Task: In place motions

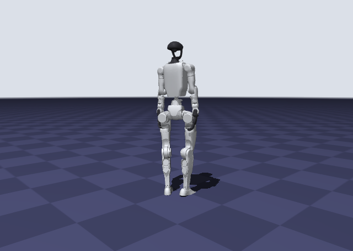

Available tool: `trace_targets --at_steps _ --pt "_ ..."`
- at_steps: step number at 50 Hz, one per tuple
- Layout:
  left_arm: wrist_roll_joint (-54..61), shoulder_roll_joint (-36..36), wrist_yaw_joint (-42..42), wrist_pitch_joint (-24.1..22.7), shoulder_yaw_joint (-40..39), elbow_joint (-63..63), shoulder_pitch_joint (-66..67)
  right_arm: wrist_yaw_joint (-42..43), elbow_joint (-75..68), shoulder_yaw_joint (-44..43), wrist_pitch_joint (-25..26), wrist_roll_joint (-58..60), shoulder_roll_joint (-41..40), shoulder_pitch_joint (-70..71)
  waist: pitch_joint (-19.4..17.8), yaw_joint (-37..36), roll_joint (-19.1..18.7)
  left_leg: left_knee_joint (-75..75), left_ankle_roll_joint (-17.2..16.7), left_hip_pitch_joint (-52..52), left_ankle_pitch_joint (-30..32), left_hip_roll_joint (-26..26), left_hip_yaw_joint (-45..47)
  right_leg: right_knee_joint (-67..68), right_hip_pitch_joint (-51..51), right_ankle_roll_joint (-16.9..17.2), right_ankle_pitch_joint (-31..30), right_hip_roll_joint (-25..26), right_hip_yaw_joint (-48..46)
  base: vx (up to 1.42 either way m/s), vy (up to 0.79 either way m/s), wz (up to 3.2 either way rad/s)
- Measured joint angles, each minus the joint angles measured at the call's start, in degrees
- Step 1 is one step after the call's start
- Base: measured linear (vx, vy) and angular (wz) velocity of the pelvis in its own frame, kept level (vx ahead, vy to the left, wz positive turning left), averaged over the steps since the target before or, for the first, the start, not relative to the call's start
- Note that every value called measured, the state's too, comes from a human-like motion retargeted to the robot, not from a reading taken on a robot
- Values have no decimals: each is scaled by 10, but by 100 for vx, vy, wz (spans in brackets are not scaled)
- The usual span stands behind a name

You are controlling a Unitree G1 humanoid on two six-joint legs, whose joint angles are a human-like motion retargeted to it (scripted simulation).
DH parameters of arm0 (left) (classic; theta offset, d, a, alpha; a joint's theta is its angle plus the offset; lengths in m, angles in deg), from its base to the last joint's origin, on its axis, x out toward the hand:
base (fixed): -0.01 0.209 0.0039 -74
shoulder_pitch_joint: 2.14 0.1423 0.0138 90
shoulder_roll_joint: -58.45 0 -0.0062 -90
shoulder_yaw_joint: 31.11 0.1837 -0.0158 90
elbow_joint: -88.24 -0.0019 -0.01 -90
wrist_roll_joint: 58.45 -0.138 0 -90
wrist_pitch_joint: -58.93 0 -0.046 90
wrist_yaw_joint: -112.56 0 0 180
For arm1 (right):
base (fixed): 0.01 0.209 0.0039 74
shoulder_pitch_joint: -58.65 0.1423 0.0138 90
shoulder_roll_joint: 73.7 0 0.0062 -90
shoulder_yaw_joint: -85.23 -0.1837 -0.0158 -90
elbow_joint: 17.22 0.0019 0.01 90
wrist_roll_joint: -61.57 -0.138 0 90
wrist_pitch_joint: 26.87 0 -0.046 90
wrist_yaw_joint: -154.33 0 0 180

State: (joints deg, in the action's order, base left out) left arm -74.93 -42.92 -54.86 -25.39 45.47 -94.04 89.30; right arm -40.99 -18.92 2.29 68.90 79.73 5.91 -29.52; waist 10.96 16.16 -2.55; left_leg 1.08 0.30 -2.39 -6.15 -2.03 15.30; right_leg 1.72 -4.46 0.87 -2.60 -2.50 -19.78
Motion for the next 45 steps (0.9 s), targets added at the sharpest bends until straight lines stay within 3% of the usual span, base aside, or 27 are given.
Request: trace_targets --at_steps 45 --pt "1 0 0 0 -3 0 1 0 0 1 0 1 -1 0 3 3 2 1 2 -1 -1 -3 -6 -1 1 1 2 -3 -5 0 0 0"
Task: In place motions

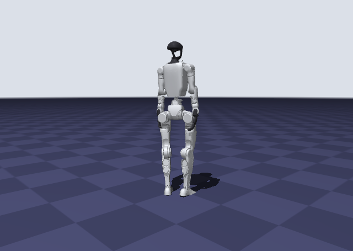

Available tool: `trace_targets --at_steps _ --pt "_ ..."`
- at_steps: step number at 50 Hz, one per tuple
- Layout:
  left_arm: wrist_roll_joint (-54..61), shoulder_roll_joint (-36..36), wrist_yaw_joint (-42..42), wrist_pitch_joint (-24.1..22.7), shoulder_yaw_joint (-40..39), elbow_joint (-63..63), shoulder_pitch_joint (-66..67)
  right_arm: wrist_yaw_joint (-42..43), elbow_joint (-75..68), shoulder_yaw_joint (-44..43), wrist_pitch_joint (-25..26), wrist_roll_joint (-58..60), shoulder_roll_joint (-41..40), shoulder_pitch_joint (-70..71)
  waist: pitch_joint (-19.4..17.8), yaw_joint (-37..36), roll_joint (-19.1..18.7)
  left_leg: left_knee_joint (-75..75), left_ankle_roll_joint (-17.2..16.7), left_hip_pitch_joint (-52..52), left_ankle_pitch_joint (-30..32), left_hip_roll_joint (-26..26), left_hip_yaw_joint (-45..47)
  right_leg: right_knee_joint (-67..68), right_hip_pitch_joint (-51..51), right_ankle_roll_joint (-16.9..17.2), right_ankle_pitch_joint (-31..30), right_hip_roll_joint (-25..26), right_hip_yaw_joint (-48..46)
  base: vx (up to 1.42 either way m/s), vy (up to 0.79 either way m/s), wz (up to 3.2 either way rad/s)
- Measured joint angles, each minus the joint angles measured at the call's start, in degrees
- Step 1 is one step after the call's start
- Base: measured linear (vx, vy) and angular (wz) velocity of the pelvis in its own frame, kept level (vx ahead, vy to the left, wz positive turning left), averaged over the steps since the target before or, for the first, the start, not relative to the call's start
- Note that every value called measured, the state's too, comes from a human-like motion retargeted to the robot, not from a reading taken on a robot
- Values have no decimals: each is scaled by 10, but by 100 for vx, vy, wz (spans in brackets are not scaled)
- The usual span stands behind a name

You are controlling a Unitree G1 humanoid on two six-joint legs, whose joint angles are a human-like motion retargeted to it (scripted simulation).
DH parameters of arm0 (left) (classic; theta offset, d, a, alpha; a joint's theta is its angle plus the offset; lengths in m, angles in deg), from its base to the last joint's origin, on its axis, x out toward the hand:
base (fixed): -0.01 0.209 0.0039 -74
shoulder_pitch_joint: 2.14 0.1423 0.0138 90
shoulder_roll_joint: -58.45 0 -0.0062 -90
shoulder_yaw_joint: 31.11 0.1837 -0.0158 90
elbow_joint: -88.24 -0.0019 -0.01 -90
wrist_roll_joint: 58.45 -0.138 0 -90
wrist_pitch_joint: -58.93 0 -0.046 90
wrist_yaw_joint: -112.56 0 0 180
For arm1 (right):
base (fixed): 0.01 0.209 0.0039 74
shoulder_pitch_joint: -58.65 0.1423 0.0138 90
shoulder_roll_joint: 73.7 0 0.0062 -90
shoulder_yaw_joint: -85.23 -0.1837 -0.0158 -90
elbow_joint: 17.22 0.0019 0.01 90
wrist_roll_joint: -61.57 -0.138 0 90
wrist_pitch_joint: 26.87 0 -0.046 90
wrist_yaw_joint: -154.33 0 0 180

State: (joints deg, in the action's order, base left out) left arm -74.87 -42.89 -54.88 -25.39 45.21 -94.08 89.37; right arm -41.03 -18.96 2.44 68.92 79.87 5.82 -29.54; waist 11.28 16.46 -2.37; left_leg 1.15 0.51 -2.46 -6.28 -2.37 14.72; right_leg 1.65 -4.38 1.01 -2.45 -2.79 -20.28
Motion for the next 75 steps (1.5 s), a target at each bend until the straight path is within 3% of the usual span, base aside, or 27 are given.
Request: trace_targets --at_steps 75 --pt "1 -1 0 1 -2 -1 1 0 -1 0 1 2 0 0 6 7 -3 -2 -1 -3 -1 1 -5 -2 1 -1 2 1 -5 0 0 0"
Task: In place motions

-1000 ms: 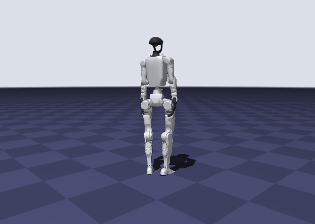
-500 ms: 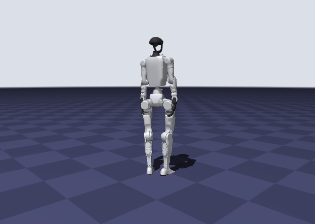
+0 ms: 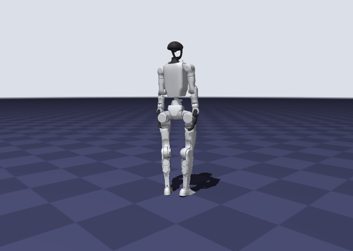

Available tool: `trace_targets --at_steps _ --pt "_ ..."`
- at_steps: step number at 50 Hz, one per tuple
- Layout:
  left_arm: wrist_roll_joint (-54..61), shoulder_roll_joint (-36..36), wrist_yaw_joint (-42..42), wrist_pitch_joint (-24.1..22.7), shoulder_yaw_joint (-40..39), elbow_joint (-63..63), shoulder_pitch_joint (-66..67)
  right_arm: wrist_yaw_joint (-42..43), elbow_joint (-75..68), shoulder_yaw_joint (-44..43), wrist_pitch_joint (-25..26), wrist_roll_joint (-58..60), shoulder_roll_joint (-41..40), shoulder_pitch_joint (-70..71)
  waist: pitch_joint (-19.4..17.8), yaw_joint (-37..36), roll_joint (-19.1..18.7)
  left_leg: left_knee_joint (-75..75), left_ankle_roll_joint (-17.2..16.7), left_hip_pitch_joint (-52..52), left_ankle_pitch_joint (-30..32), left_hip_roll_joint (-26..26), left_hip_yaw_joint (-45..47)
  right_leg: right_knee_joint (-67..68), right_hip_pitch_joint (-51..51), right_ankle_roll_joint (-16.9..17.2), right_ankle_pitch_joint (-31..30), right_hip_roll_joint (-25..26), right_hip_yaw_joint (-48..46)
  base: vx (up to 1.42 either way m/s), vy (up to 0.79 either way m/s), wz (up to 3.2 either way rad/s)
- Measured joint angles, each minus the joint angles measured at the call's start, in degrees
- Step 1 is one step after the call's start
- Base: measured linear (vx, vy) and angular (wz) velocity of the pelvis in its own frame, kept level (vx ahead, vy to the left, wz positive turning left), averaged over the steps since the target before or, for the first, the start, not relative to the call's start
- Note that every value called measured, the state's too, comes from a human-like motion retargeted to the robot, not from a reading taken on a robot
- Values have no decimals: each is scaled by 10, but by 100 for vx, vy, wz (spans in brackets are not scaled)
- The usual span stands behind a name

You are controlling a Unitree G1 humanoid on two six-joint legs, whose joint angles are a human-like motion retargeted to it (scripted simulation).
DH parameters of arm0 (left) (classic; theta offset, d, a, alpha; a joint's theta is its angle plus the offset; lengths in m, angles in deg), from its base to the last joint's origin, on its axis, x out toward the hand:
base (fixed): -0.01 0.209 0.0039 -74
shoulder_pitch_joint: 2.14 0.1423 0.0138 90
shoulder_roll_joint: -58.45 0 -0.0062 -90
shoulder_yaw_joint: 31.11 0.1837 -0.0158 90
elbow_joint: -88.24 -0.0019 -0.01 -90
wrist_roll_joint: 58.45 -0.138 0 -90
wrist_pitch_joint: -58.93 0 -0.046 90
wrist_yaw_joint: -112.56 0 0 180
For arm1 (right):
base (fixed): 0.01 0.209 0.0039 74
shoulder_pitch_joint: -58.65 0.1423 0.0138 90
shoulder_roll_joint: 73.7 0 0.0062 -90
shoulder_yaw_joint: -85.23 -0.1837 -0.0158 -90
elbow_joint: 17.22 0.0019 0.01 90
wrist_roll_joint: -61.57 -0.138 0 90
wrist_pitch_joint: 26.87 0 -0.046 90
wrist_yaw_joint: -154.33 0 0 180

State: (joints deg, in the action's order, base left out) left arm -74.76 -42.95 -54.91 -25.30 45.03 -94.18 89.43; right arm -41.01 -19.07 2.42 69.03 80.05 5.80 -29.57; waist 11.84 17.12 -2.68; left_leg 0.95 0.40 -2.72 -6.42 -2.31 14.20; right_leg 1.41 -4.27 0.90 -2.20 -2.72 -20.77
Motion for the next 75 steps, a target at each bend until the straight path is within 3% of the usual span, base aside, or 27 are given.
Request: trace_targets --at_steps 75 --pt "4 2 1 0 10 -1 -3 -3 -1 1 -1 0 3 2 -9 -12 1 -4 -3 4 2 8 2 5 3 2 -2 0 4 0 0 0"
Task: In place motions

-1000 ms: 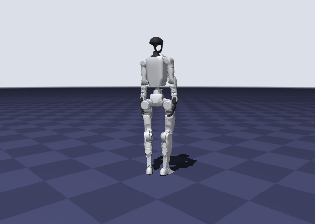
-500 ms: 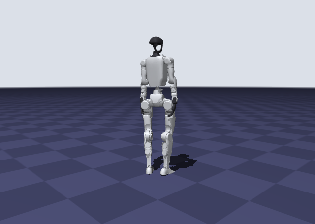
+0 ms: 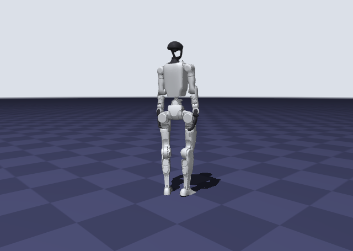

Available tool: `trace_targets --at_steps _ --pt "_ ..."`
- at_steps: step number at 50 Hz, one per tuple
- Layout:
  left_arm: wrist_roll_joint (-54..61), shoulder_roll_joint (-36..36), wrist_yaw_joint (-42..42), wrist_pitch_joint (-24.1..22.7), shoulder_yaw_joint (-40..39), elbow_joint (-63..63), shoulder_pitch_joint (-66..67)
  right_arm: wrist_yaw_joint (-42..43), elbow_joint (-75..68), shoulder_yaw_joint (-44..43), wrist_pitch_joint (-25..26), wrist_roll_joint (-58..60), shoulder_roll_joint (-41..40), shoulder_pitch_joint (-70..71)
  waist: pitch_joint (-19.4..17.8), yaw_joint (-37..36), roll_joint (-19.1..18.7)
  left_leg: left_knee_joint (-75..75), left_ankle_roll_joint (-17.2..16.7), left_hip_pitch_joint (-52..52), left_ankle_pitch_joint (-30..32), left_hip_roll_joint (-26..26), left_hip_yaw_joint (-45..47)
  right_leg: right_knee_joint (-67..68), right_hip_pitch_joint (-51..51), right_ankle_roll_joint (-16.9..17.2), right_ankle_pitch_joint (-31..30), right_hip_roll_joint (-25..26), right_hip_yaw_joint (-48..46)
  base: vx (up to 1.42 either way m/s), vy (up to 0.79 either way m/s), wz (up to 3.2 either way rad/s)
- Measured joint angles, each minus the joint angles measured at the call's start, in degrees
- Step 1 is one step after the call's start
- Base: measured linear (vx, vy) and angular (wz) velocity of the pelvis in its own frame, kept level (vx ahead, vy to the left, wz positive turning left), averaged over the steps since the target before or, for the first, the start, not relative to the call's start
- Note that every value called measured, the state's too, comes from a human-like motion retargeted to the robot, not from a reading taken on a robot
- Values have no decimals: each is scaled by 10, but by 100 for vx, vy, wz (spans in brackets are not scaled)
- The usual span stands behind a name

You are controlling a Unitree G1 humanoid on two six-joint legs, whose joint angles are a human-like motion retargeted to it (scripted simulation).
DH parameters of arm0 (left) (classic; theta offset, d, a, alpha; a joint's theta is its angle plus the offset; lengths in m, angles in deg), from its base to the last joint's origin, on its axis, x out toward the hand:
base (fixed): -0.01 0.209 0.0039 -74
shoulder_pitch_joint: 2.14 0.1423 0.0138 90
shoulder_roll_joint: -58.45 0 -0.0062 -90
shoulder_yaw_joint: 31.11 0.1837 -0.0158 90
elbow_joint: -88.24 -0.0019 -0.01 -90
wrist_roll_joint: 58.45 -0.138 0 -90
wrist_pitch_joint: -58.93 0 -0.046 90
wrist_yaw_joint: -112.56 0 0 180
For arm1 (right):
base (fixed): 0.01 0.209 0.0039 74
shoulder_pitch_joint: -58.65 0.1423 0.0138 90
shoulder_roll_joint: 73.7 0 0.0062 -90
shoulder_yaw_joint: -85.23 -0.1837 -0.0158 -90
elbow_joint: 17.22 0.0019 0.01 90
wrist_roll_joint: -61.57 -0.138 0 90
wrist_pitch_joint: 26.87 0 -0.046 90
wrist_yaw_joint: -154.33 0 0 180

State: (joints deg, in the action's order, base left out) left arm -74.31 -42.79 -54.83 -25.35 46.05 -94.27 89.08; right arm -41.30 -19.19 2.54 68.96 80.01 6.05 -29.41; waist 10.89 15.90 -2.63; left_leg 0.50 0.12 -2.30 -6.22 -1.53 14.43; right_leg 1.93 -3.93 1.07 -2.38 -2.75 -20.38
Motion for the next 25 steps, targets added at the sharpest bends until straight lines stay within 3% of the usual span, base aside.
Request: trace_targets --at_steps 25 --pt "2 0 1 0 0 0 0 0 0 0 0 1 0 0 1 -1 -1 -1 0 -1 0 0 1 0 0 0 0 0 1 0 0 0"
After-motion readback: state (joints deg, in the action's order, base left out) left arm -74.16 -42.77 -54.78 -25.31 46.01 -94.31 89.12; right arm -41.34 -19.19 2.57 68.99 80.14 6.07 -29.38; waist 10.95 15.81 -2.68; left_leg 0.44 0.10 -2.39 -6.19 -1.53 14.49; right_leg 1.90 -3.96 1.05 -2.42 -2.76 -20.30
